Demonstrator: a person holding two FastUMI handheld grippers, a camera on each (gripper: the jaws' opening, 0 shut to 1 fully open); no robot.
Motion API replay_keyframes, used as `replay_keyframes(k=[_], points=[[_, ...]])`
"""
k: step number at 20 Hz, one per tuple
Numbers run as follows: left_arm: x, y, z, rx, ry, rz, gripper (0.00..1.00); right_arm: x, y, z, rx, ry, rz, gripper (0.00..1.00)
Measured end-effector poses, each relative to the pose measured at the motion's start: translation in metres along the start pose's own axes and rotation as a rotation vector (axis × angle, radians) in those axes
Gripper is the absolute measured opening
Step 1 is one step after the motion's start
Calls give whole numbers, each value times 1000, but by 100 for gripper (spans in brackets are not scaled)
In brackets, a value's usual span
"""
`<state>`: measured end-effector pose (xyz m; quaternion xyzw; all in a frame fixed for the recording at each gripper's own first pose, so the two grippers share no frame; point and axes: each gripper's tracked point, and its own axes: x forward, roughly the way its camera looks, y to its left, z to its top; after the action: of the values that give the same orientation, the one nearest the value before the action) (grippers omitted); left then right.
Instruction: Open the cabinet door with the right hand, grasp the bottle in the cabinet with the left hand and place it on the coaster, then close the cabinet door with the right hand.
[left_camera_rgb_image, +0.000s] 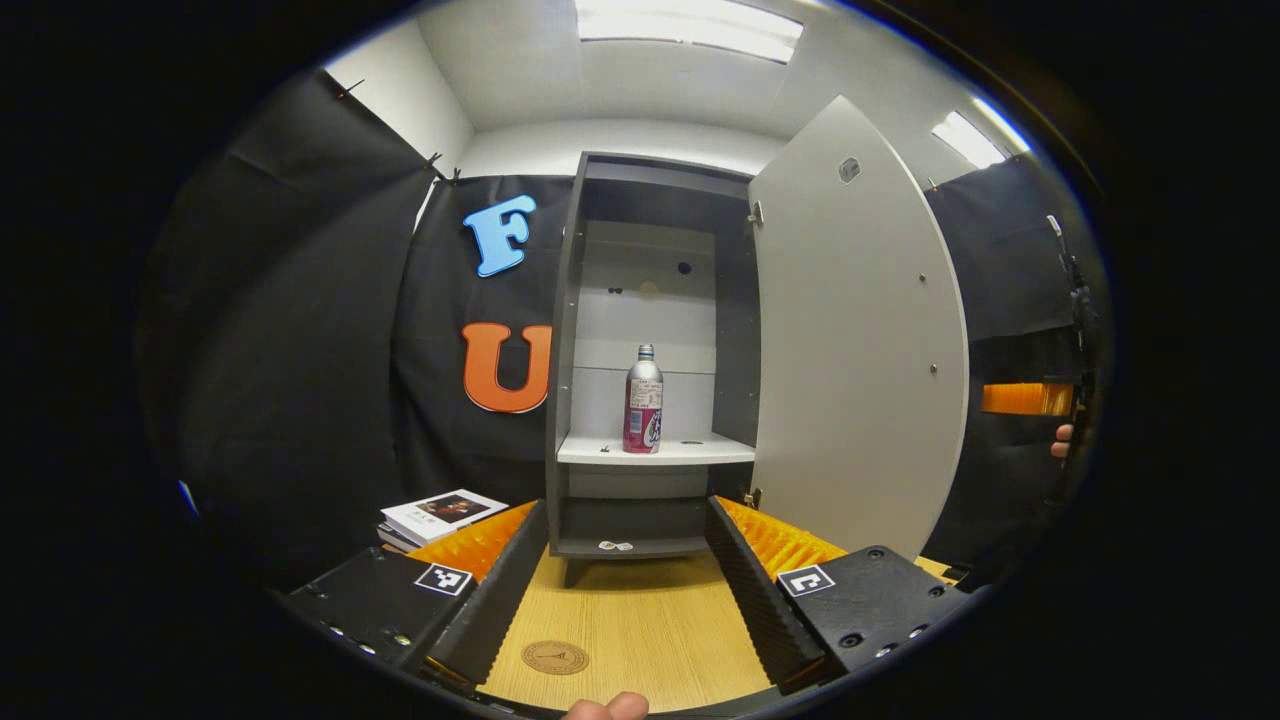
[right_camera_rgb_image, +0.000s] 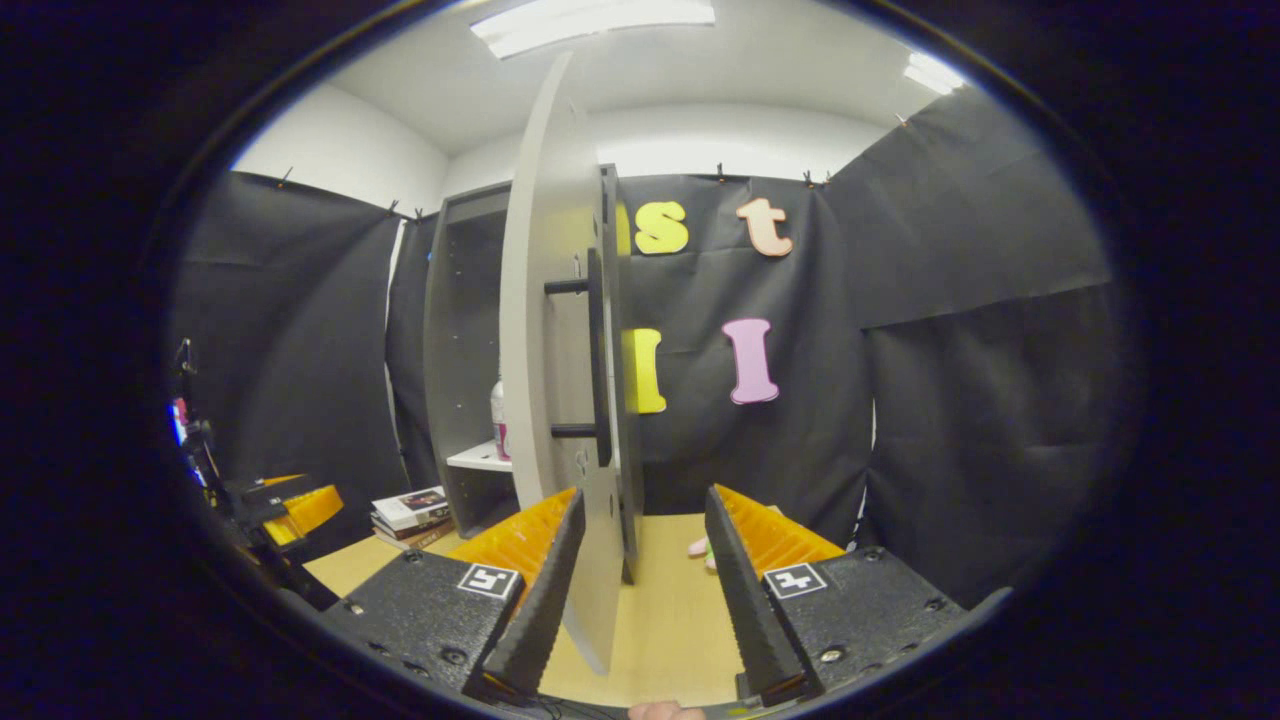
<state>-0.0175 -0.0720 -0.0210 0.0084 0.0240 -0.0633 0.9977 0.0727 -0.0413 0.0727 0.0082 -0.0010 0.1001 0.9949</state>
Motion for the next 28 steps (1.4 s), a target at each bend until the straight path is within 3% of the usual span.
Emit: replay_keyframes(k=[6, 12, 20, 28], points=[[66, -21, 46, -8, -69, -88, 95, 7, 2, 3, 20, -16, 7, 77], [186, -27, 78, -49, -89, -146, 95, 1, -10, 7, 77, -33, -23, 77], [325, -9, 43, -89, -38, -83, 95, -9, -30, 14, 72, -39, -98, 77], [386, -8, 15, -58, 8, -50, 95, -9, -39, 9, 85, -19, -141, 77]])
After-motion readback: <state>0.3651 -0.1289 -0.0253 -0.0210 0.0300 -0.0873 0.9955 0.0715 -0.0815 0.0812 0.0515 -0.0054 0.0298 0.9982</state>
